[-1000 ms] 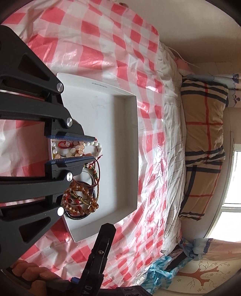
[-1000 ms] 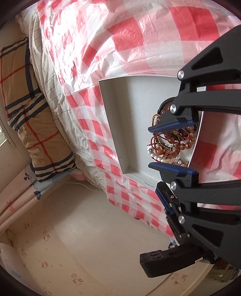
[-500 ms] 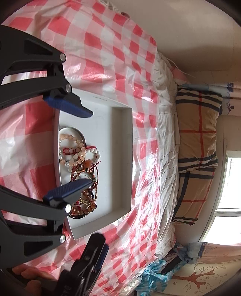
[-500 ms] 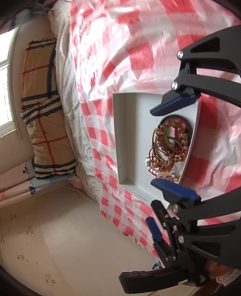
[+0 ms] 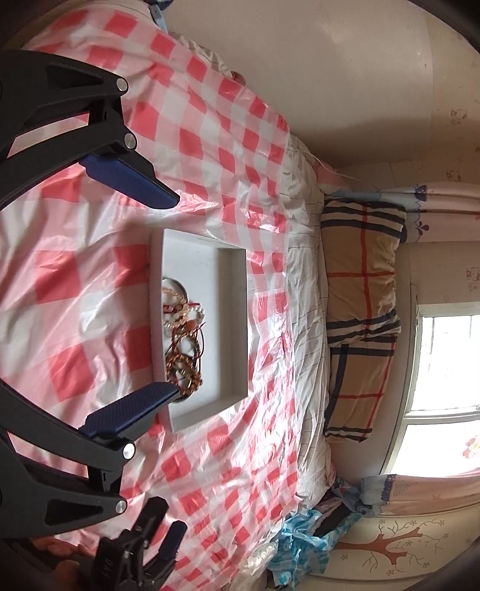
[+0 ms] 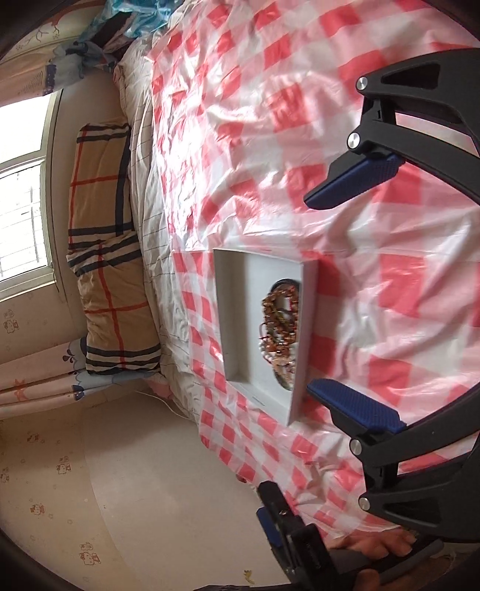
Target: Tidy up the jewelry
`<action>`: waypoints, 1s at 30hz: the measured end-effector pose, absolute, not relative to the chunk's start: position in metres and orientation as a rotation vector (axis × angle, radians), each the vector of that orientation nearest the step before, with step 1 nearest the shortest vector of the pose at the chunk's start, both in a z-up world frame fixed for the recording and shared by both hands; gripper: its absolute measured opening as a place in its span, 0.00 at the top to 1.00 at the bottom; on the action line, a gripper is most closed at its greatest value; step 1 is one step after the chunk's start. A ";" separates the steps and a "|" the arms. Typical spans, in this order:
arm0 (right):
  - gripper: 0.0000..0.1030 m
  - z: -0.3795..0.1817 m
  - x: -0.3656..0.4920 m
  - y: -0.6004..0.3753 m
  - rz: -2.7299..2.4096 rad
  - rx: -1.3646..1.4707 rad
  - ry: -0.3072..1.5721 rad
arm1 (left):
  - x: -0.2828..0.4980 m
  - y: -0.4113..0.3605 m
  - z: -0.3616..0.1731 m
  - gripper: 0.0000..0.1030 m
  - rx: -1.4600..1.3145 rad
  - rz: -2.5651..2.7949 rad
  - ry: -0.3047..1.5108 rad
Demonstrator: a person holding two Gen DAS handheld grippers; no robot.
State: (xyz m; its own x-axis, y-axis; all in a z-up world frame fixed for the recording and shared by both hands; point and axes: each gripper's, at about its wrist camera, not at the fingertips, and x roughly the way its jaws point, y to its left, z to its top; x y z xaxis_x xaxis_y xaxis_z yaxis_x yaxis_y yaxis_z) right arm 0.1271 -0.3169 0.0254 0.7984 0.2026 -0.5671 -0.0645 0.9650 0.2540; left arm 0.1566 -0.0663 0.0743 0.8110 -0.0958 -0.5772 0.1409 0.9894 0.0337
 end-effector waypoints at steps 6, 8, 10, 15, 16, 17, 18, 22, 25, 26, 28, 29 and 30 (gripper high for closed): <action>0.10 0.037 0.072 -0.316 0.122 0.212 0.634 | 0.101 -0.082 0.091 0.08 0.106 -0.158 0.595; 0.09 0.043 0.057 -0.312 0.118 0.201 0.632 | 0.081 -0.084 0.096 0.08 0.107 -0.168 0.595; 0.09 0.048 0.041 -0.309 0.117 0.186 0.628 | 0.065 -0.085 0.098 0.08 0.115 -0.177 0.593; 0.08 0.057 -0.001 -0.304 0.108 0.162 0.629 | 0.027 -0.076 0.102 0.08 0.099 -0.190 0.603; 0.08 0.058 -0.009 -0.303 0.106 0.161 0.631 | 0.018 -0.073 0.103 0.08 0.093 -0.192 0.606; 0.08 0.059 -0.018 -0.301 0.104 0.161 0.631 | 0.012 -0.071 0.102 0.08 0.091 -0.194 0.608; 0.07 0.061 -0.026 -0.300 0.101 0.160 0.631 | 0.005 -0.070 0.102 0.08 0.089 -0.196 0.612; 0.07 0.064 -0.059 -0.289 0.085 0.159 0.622 | -0.025 -0.064 0.097 0.08 0.088 -0.210 0.633; 0.07 0.061 -0.082 -0.277 0.065 0.144 0.615 | -0.044 -0.062 0.091 0.08 0.091 -0.217 0.650; 0.07 0.060 -0.087 -0.274 0.060 0.140 0.612 | -0.050 -0.059 0.088 0.08 0.090 -0.216 0.655; 0.07 0.056 -0.097 -0.269 0.047 0.139 0.606 | -0.060 -0.055 0.083 0.08 0.088 -0.209 0.660; 0.07 0.053 -0.102 -0.266 0.046 0.141 0.608 | -0.065 -0.053 0.081 0.07 0.086 -0.204 0.664; 0.07 0.050 -0.106 -0.264 0.042 0.145 0.611 | -0.066 -0.051 0.079 0.08 0.084 -0.202 0.669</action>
